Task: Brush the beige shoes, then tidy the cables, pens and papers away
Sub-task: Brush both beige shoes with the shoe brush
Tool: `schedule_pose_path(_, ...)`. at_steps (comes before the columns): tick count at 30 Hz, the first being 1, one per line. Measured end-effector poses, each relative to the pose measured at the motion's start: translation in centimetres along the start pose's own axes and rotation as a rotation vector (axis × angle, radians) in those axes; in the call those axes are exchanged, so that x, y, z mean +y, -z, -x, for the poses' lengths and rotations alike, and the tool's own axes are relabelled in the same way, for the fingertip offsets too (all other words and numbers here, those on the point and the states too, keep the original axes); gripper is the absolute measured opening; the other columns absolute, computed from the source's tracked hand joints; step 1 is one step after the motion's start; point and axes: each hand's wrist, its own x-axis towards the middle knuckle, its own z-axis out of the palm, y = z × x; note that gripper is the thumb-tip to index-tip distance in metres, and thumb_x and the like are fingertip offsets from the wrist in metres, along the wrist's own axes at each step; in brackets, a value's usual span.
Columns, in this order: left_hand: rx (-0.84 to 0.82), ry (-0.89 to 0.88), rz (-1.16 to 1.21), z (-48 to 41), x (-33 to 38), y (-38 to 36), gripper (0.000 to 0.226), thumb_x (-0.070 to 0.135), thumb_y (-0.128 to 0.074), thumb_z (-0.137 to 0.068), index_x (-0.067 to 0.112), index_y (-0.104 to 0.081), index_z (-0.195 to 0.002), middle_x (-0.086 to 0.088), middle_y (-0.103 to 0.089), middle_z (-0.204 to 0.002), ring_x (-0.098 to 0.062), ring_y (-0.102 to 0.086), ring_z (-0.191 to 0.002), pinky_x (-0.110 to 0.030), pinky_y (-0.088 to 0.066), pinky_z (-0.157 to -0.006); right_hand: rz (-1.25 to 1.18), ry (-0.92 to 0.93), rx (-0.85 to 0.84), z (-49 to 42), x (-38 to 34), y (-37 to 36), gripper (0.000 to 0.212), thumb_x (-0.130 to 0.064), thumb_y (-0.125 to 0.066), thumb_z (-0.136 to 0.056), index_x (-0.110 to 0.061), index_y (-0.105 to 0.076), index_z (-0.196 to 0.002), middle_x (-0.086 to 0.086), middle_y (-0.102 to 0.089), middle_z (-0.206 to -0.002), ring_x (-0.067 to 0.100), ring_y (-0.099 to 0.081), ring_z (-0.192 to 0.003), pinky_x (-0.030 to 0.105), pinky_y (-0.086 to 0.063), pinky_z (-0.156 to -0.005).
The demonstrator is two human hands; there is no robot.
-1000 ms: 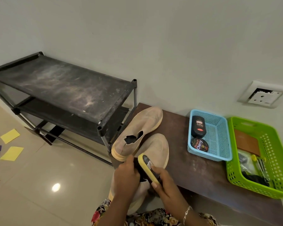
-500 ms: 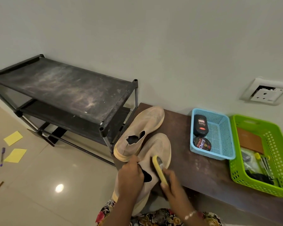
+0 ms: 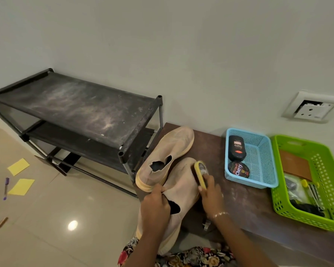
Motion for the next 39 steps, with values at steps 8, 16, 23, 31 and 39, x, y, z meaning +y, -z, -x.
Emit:
schedule_pose_path(8, -0.007, -0.012, -0.01, -0.2, -0.1, 0.0, 0.016, -0.003, -0.051, -0.083, 0.004, -0.062, -0.092, -0.018, -0.064, -0.072, -0.033, -0.058, -0.065, -0.029, -0.032, -0.054, -0.008, 0.299, -0.195, 6.3, 0.3, -0.5, 0.04, -0.022, -0.043, -0.096, -0.039, -0.032, -0.13, 0.0, -0.043, -0.121, 0.015, -0.047, -0.11, 0.026, -0.039, -0.094)
schedule_pose_path(16, 0.014, -0.177, -0.08, 0.8, 0.9, 0.0, 0.014, 0.007, -0.048, -0.069, 0.013, -0.059, -0.075, -0.001, -0.059, -0.052, -0.019, -0.054, -0.041, -0.026, -0.035, -0.038, 0.244, 0.078, -0.063, -2.8, -2.0, 1.2, 0.041, -0.025, -0.04, -0.097, -0.023, -0.032, -0.138, 0.019, -0.044, -0.121, 0.038, -0.048, -0.109, 0.039, -0.04, -0.092)
schedule_pose_path(23, 0.11, -0.428, -0.203, 1.4, 1.0, -1.1, 0.018, 0.016, -0.041, -0.07, 0.016, -0.056, -0.08, 0.001, -0.064, -0.064, -0.013, -0.06, -0.051, -0.019, -0.042, -0.04, -0.203, 0.453, -0.386, 5.9, -2.1, 4.1, 0.032, -0.042, -0.043, -0.087, -0.038, -0.039, -0.119, -0.023, -0.051, -0.108, -0.01, -0.051, -0.098, 0.008, -0.038, -0.081)
schedule_pose_path(31, 0.018, -0.484, -0.24, 1.6, 1.1, -0.8, 0.024, 0.015, -0.039, -0.065, 0.022, -0.044, -0.087, 0.004, -0.068, -0.072, -0.011, -0.064, -0.057, -0.019, -0.044, -0.044, 0.519, 0.234, -0.159, -7.5, -2.6, 3.6, 0.043, -0.028, -0.039, -0.097, -0.025, -0.03, -0.139, 0.02, -0.044, -0.119, 0.04, -0.049, -0.109, 0.04, -0.04, -0.092)
schedule_pose_path(39, 0.031, -0.495, -0.261, 1.3, 0.7, -1.3, 0.026, 0.009, -0.078, -0.052, 0.017, -0.063, -0.072, 0.003, -0.066, -0.064, -0.011, -0.062, -0.052, -0.015, -0.044, -0.041, 0.157, 0.467, -0.751, 0.1, -4.9, 5.5, 0.035, -0.025, -0.044, -0.094, -0.023, -0.037, -0.128, 0.0, -0.052, -0.12, 0.015, -0.052, -0.104, 0.028, -0.042, -0.092)
